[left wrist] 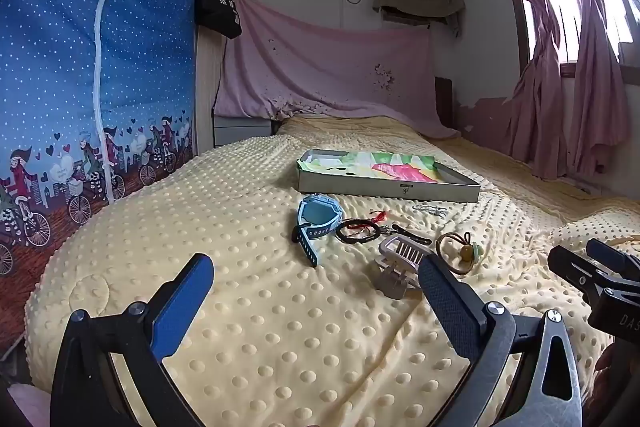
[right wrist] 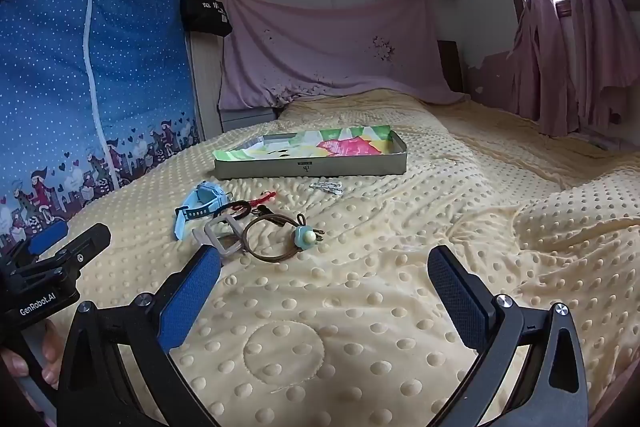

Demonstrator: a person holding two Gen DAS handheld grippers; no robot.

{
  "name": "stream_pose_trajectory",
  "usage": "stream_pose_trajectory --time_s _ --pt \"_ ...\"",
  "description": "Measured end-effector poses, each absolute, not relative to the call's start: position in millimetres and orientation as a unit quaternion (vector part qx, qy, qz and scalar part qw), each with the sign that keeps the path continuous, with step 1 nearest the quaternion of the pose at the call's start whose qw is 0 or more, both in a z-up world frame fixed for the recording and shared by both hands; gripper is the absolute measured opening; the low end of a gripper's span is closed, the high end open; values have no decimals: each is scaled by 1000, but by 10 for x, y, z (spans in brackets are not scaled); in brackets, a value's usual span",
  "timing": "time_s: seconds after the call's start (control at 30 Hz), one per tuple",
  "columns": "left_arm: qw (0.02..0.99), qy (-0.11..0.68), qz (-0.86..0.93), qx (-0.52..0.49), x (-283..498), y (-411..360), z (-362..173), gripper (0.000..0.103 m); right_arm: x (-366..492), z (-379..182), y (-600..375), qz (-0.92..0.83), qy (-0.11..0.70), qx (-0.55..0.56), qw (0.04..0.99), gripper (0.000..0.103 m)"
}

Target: Organize jewelry

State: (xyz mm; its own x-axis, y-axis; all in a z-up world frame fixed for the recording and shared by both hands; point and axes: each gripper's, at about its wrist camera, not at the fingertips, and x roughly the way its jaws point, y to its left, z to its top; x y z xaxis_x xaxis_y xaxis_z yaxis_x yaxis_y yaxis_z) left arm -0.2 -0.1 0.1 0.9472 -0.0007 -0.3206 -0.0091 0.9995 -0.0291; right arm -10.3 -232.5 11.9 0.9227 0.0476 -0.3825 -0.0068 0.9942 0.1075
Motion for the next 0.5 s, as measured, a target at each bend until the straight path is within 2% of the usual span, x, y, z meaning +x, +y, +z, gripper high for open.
stream_pose_trajectory --time_s 0.5 --pt "986 165 1 -15 -10 -27 15 103 -112 131 -2333 13 193 52 980 102"
